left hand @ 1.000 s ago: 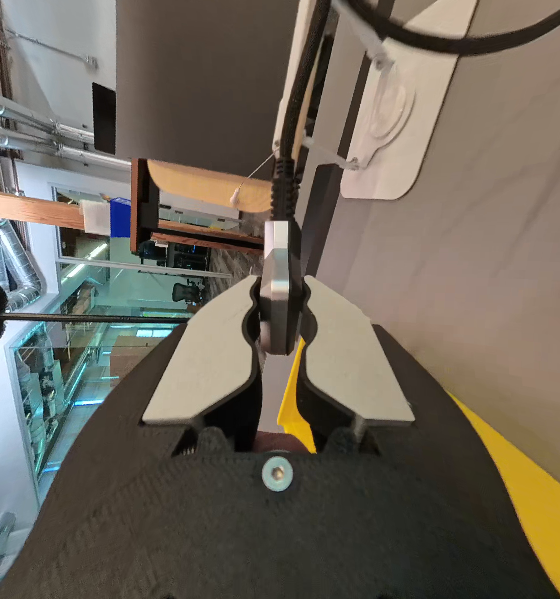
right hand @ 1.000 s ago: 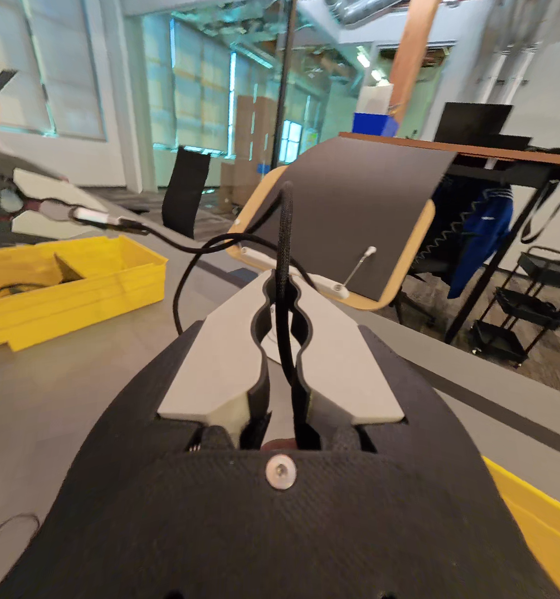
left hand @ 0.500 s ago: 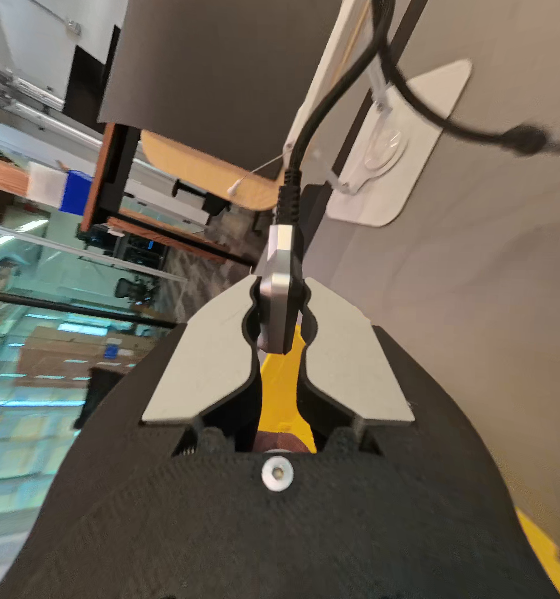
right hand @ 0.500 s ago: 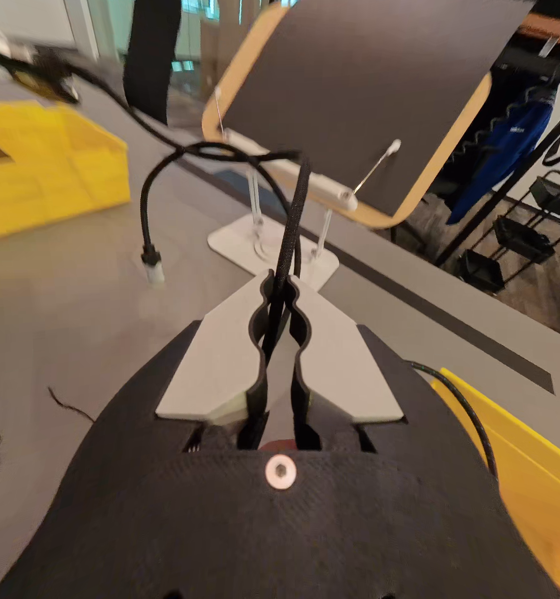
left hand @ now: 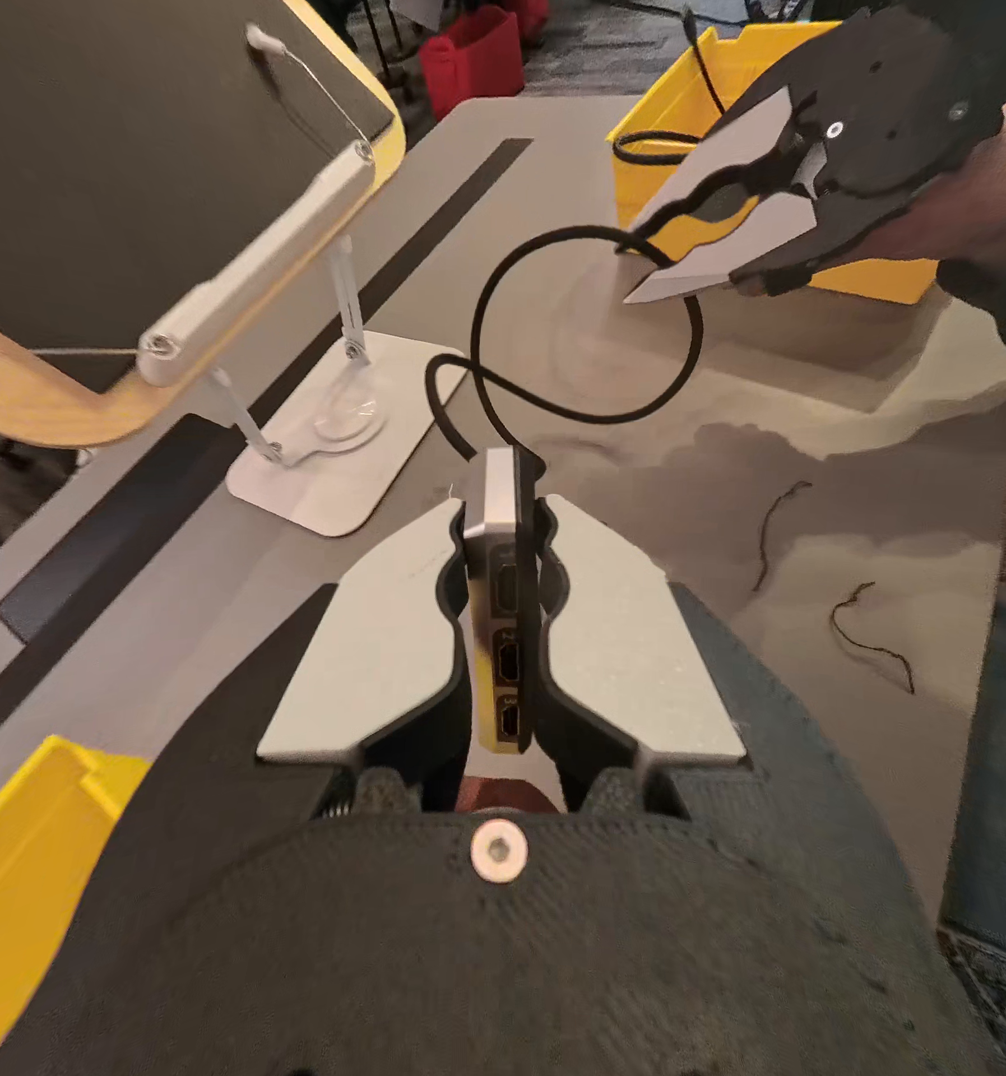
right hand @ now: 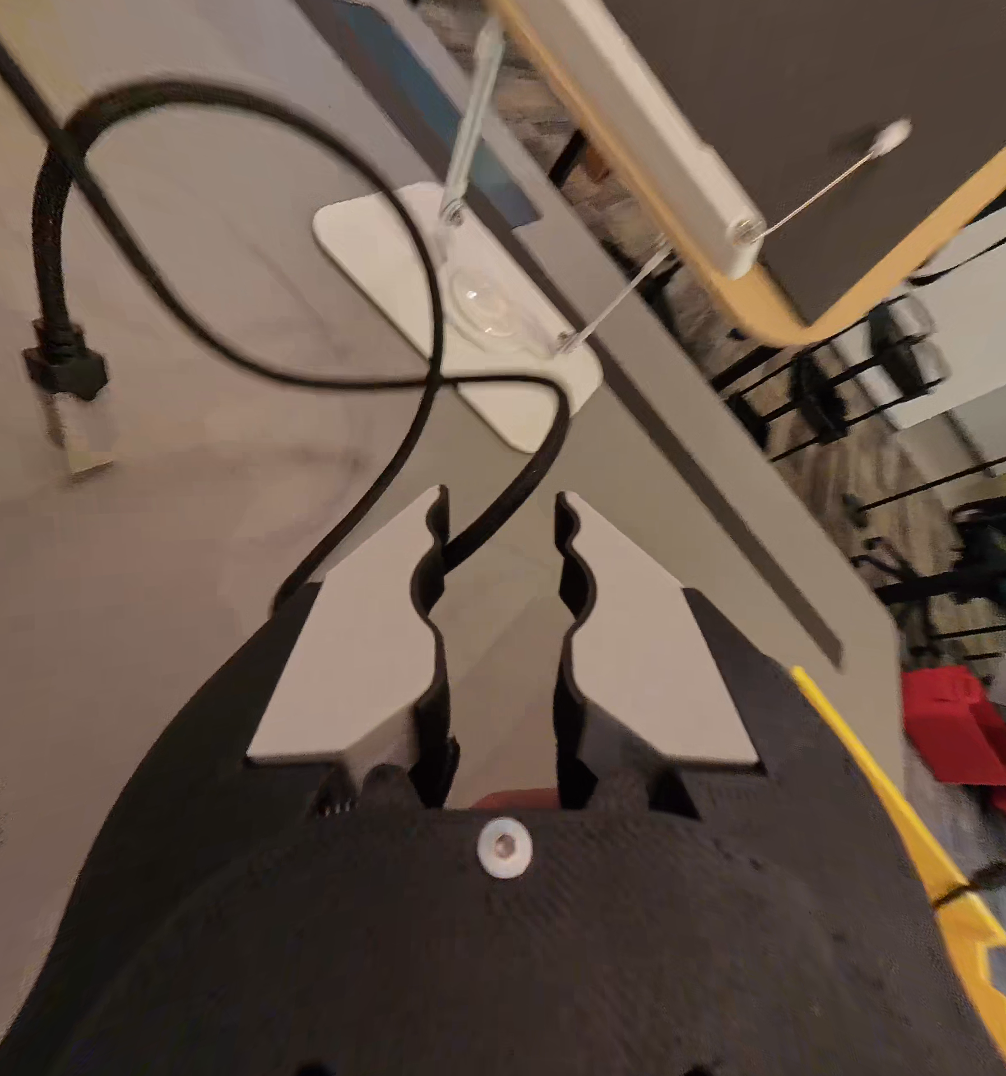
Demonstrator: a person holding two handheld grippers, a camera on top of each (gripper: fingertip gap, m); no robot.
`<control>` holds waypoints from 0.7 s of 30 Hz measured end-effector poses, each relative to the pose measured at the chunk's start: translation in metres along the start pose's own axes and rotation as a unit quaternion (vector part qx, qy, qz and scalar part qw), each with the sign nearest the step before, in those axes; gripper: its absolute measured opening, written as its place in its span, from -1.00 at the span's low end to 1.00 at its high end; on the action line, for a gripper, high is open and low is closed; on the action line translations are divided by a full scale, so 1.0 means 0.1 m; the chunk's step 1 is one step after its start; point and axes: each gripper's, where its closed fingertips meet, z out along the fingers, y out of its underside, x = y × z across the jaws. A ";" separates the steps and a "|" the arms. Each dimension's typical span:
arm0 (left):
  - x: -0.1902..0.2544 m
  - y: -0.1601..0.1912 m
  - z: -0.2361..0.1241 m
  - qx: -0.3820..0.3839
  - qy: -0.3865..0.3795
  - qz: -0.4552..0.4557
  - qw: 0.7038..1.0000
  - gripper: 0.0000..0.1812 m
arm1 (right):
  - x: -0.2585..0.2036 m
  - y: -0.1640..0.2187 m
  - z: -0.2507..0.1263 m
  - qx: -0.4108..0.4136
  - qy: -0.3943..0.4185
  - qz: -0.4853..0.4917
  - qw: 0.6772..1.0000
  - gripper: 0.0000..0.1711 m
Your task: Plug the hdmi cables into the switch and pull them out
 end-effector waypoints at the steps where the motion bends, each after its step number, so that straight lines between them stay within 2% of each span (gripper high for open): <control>1: 0.02 0.03 0.04 -0.003 0.007 -0.011 1.000 -0.78 | 0.03 -0.06 -0.03 0.011 0.019 -0.011 1.000 -0.54; 2: 0.05 0.04 0.07 -0.002 0.014 -0.024 1.000 -0.78 | 0.04 -0.15 -0.07 0.031 0.033 -0.024 0.999 -0.50; 5: 0.13 0.08 0.16 0.000 0.035 -0.065 0.997 -0.78 | -0.04 -0.48 -0.26 0.099 0.055 -0.077 0.991 -0.59; 7: 0.20 0.09 0.23 0.008 0.055 -0.085 0.995 -0.79 | -0.27 -0.68 -0.37 0.137 0.023 -0.123 0.983 -0.61; 9: 0.22 0.11 0.27 0.012 0.059 -0.107 0.992 -0.79 | -0.63 -0.86 -0.44 0.175 -0.049 -0.142 0.973 -0.58; 11: 0.28 0.13 0.31 0.017 0.082 -0.128 0.988 -0.78 | -0.97 -0.90 -0.39 0.175 -0.114 -0.155 0.966 -0.49; 15: 0.40 0.13 0.37 0.031 0.115 -0.176 0.977 -0.79 | -1.33 -0.81 -0.06 0.142 -0.129 -0.227 0.955 -0.46; 16: 0.43 0.11 0.37 0.039 0.126 -0.187 0.973 -0.79 | -1.40 -0.77 0.02 0.134 -0.131 -0.242 0.952 -0.53; 18: 0.48 0.08 0.38 0.050 0.144 -0.202 0.967 -0.79 | -1.50 -0.70 0.17 0.122 -0.129 -0.263 0.948 -0.84; 21: 0.46 0.11 0.41 0.043 0.124 -0.175 0.976 -0.78 | -1.59 -0.65 0.21 0.122 -0.173 -0.226 0.951 -0.87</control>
